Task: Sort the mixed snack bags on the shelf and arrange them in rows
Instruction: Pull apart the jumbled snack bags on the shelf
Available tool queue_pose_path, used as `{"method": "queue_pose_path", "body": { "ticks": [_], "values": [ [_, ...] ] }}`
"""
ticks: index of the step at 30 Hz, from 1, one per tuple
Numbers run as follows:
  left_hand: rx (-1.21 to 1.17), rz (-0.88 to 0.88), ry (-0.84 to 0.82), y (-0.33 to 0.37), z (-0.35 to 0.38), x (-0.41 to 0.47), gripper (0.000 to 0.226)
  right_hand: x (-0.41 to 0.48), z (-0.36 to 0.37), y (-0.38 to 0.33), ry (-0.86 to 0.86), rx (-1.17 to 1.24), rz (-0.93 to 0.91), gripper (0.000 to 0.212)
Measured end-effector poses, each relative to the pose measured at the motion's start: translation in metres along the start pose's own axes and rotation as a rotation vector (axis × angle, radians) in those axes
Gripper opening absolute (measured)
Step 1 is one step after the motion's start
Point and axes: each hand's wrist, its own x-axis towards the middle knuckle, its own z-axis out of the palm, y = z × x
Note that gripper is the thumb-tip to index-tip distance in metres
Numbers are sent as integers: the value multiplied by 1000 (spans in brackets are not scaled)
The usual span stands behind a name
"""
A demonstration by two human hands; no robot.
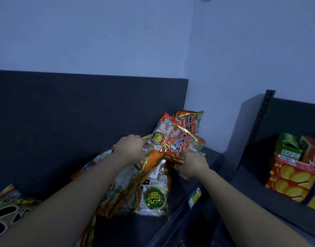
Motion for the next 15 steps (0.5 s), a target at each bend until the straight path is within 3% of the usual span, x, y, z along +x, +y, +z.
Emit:
{"method": "queue_pose_path", "body": {
  "ticks": [6, 11, 15],
  "values": [
    [-37, -19, 30, 7, 31, 49, 53, 41, 16, 23, -31, 90, 14, 60],
    [-96, -135, -51, 18, 49, 94, 55, 76, 19, 44, -95, 158, -2, 102],
    [-49, -295, -170, 30, 58, 127, 67, 109, 17, 62, -146, 216, -104, 110]
  ]
}}
